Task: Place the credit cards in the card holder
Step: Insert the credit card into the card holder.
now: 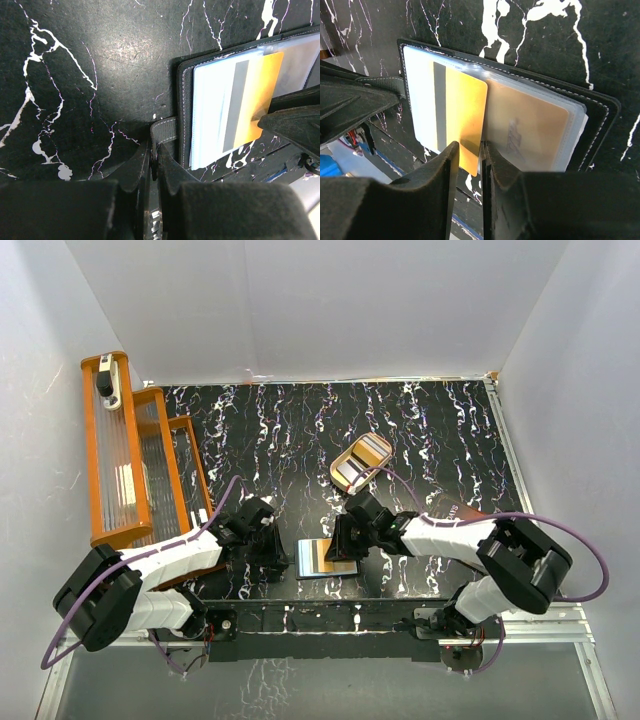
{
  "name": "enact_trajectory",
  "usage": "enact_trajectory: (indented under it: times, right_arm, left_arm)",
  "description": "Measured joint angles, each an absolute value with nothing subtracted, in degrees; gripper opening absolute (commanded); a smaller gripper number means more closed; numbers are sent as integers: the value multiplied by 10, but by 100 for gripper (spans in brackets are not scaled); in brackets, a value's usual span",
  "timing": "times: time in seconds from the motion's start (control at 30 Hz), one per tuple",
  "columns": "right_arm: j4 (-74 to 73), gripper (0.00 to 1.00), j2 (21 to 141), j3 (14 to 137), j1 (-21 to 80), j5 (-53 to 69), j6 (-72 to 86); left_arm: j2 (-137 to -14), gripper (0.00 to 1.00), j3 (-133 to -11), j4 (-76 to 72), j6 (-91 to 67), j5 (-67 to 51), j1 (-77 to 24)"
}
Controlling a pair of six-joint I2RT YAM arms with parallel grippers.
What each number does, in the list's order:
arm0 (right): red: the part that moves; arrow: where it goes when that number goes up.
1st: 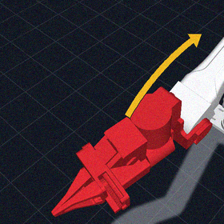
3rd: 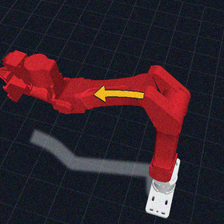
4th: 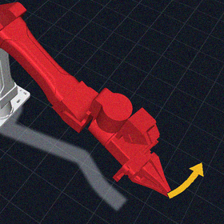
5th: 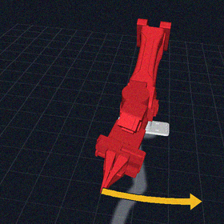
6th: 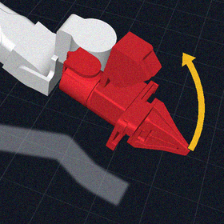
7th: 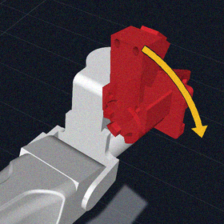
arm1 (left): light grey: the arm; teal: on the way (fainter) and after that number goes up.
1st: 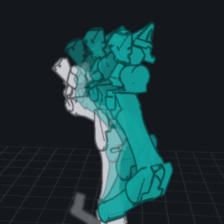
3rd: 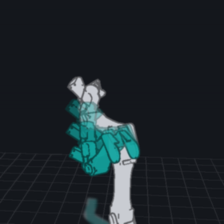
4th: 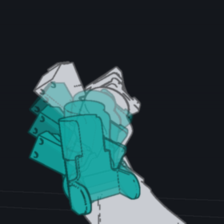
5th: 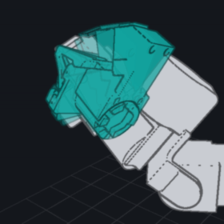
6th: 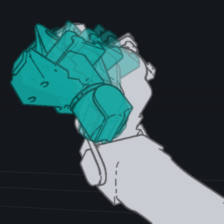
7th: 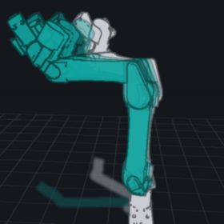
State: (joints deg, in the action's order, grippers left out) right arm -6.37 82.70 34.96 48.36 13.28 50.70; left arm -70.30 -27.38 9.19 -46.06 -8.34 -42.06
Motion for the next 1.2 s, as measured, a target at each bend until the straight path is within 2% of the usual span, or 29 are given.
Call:
enact_trajectory:
  times: [0.47, 0.83, 1.2]
  right_arm:
    - [-70, 26, 856, 382, 496, 133, 499]
    - [-115, 35, 871, 420, 506, 119, 463]
    - [-153, 36, 885, 453, 507, 109, 434]
  left_arm:
    - [-703, 0, -274, 92, -461, -84, -421]
    - [-703, 0, -274, 90, -461, -84, -421]
    - [-703, 0, -271, 79, -460, -84, -421]
